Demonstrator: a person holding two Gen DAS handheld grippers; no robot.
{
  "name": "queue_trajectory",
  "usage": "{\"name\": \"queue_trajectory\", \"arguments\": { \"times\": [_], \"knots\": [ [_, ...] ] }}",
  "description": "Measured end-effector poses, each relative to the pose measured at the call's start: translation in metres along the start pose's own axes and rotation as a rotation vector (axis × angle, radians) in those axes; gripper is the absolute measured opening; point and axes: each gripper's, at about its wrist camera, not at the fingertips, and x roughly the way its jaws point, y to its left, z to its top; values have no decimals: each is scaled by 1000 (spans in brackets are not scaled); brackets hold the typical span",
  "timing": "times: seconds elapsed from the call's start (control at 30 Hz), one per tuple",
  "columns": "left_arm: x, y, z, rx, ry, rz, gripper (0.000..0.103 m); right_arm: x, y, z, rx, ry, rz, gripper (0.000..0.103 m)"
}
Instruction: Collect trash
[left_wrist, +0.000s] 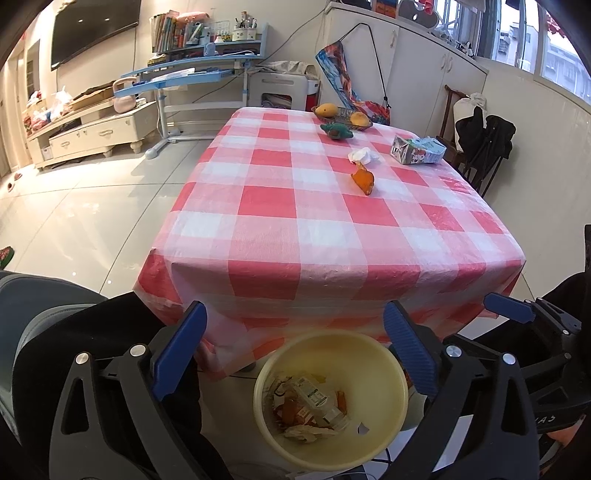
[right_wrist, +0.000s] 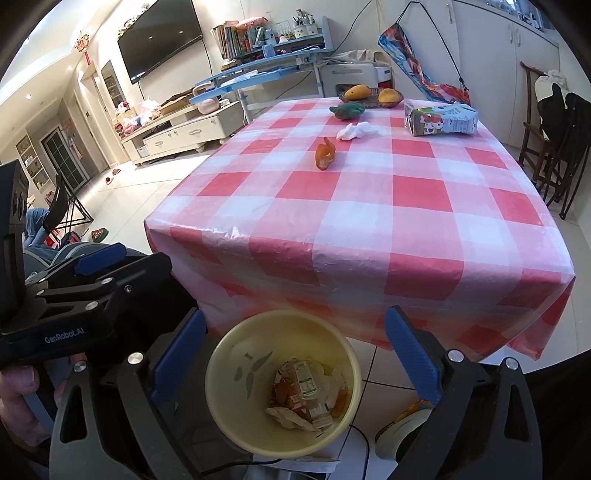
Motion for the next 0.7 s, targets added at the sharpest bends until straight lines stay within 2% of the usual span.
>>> {"name": "queue_trajectory", "arguments": {
  "times": [0.7],
  "knots": [
    [0, 9, -5, -3, 19, 9, 95, -4, 3, 2, -11, -28, -34, 95]
  ]
}}
